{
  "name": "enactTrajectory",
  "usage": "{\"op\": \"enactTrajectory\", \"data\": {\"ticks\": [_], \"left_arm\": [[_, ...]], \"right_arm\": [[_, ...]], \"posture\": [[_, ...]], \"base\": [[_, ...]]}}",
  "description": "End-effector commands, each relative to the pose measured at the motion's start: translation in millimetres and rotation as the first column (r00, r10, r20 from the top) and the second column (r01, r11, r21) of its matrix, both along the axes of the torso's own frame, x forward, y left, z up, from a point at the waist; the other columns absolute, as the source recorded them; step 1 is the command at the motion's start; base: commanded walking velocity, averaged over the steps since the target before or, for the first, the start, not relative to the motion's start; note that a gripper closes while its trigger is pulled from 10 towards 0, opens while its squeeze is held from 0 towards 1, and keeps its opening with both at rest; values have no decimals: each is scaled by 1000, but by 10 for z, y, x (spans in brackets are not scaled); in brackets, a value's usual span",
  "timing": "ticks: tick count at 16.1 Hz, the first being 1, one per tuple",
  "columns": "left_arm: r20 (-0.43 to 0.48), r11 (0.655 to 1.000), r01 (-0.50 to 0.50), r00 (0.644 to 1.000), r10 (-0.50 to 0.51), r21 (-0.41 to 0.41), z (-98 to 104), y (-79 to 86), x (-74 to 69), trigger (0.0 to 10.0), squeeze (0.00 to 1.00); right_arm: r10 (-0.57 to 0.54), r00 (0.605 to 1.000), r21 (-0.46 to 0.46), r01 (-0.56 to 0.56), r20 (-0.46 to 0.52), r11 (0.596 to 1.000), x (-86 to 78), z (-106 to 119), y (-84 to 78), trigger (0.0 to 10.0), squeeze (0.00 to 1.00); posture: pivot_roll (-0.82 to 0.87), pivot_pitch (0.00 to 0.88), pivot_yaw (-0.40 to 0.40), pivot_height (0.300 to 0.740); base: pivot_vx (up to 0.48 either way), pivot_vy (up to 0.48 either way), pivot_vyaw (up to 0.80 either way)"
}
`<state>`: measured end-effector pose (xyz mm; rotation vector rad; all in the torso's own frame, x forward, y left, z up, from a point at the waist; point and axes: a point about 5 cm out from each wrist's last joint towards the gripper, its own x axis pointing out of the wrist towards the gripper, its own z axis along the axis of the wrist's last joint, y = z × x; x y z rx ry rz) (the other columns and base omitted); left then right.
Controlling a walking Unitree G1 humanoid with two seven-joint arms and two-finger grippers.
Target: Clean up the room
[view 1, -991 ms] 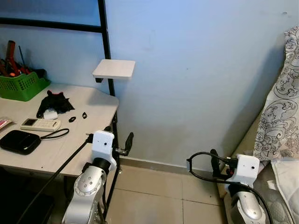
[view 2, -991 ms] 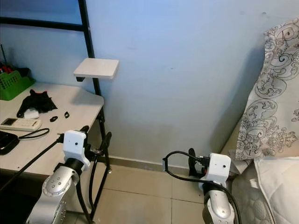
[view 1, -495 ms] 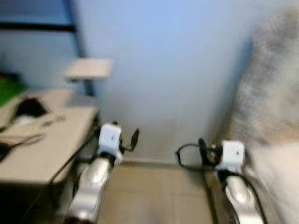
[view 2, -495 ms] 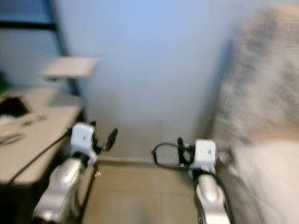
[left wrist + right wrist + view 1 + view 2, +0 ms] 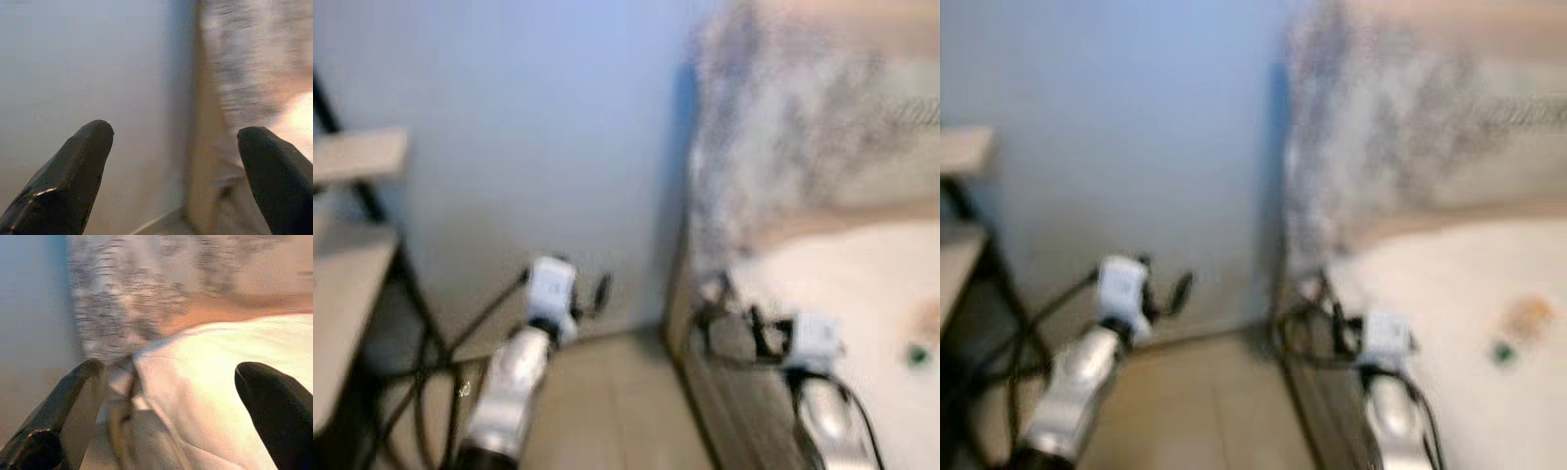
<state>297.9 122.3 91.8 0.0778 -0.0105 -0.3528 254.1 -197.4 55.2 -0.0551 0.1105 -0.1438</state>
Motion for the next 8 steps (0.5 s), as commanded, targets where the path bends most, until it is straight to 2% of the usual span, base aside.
{"op": "enactTrajectory", "data": {"ticks": [1, 3, 4, 8], "left_arm": [[29, 1000, 19, 999, -19, 7, 71, -6, 53, 10000, 0], [26, 998, 50, 998, -50, -22, 97, -40, 74, 10000, 0], [26, 998, 62, 998, -61, -13, 99, -53, 82, 10000, 0], [25, 998, 70, 997, -70, 0, 83, -75, 91, 10000, 0]], "right_arm": [[-9, 1000, 6, 9, -2, 1000, -2, -13, 22, 10000, 0], [-14, 1000, 1, 14, 9, 1000, 3, -2, 19, 10000, 0], [-27, 999, 2, 27, 21, 1000, 10, 15, 12, 10000, 0], [-46, 998, -11, 47, 44, 999, 3, 44, -15, 10000, 0]], "posture": [[195, 0, -11, 740], [190, 0, -3, 740], [186, 0, 0, 740], [173, 0, 7, 740]], "base": [[0, 0, -769], [0, 0, -769], [0, 480, -769], [0, 0, -769]]}}
